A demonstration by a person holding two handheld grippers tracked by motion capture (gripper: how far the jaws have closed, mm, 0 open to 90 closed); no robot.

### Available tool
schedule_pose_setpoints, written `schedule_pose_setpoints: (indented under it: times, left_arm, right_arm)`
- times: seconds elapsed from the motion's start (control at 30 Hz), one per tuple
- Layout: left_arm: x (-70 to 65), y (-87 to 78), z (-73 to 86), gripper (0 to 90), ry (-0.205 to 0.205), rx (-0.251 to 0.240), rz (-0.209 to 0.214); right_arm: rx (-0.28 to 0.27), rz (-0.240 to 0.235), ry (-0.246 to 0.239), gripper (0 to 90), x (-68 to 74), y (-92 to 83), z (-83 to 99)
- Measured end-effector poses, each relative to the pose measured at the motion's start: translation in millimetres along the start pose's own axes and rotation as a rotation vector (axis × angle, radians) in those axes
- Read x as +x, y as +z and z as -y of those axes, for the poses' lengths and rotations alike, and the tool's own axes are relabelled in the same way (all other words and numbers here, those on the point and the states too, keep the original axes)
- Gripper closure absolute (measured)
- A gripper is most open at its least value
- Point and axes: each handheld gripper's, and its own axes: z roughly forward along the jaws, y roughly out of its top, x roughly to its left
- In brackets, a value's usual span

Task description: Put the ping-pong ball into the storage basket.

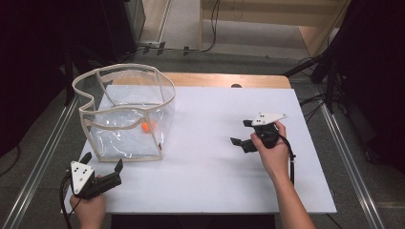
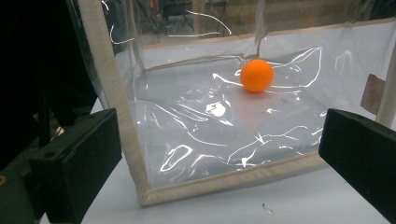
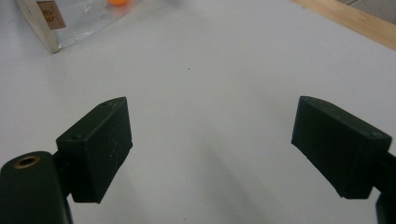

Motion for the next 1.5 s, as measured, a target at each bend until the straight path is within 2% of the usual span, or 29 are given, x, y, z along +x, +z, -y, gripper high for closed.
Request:
schedule_pose_setpoints:
  times: [0.8, 1.5]
  left_arm:
    - [0.3, -0.5, 0.1, 0.0, -0.002, -0.001, 0.002]
    - [-0.6, -0.4, 0.1, 0.0, 0.001, 0.002, -0.002]
  right_arm:
    - [-0.02, 0.058, 0.079, 10.6, -10.4, -32.2, 41.1]
    - [-0.043, 0.133, 0.157, 10.6, -18.1, -77.3, 87.7]
